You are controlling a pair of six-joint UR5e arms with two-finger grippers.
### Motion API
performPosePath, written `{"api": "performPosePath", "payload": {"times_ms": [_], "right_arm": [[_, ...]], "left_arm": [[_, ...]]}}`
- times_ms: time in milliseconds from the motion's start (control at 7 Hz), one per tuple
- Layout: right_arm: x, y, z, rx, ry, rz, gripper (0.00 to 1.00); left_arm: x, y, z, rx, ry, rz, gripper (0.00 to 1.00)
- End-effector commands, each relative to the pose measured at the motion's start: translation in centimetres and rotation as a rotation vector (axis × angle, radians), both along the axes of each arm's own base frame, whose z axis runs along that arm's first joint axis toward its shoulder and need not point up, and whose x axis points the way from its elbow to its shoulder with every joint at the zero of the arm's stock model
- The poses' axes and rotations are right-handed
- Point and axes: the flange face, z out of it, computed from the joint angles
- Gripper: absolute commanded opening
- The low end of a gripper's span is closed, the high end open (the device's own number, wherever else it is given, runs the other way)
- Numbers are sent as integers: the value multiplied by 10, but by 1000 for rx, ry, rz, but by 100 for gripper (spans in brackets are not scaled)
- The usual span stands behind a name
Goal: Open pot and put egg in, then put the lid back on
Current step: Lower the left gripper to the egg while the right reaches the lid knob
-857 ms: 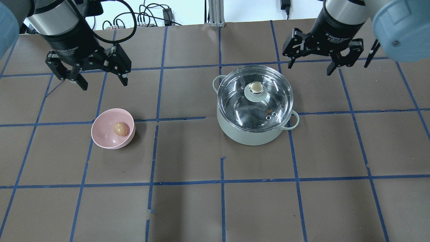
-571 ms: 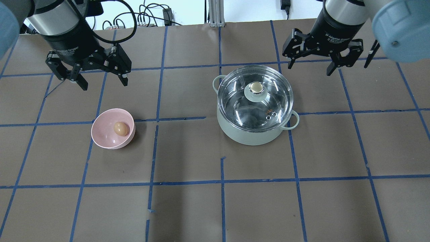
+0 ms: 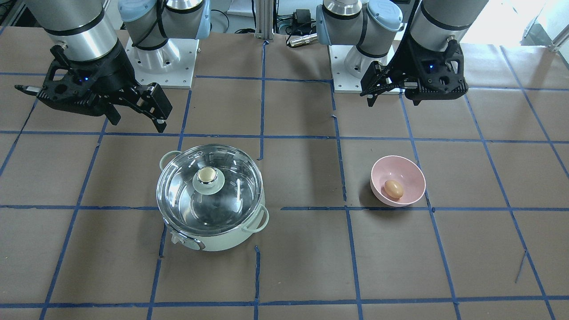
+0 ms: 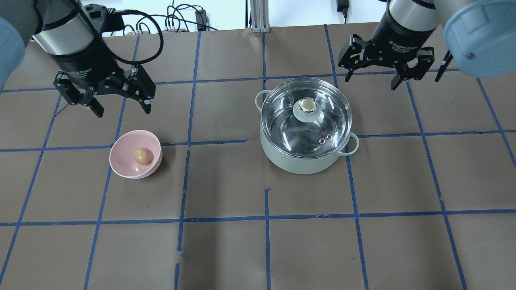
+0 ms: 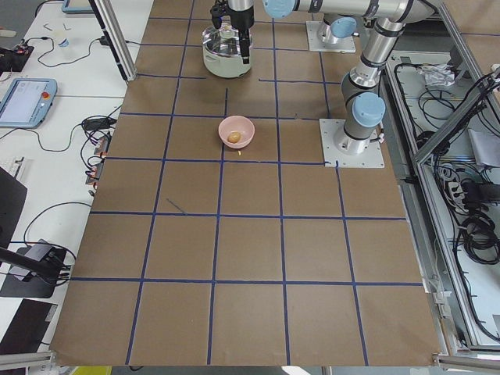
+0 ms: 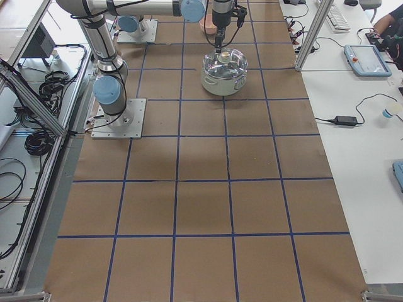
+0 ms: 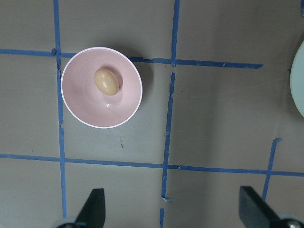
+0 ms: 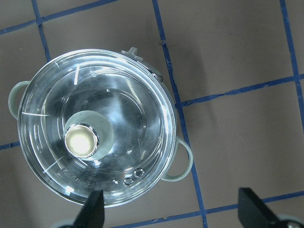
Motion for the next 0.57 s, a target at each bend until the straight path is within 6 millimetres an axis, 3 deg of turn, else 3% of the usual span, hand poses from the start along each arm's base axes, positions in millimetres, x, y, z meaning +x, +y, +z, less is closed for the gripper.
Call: {"api": "performPosePath", "payload": {"times_ms": [0, 143, 286, 429], "right_arm": [[0, 0, -1, -1, 0, -6, 100], [1, 0, -2, -1, -9, -3, 100], [2, -5, -10, -17, -11, -3, 100], [3, -18, -17, -63, -13, -5, 100]], "left_arm": [[44, -5, -43, 69, 17, 37, 100], [75, -14, -76, 56, 29, 0, 100], [89, -19, -103, 2, 22, -10, 100], [92, -24, -124, -50, 7, -7, 100]]}}
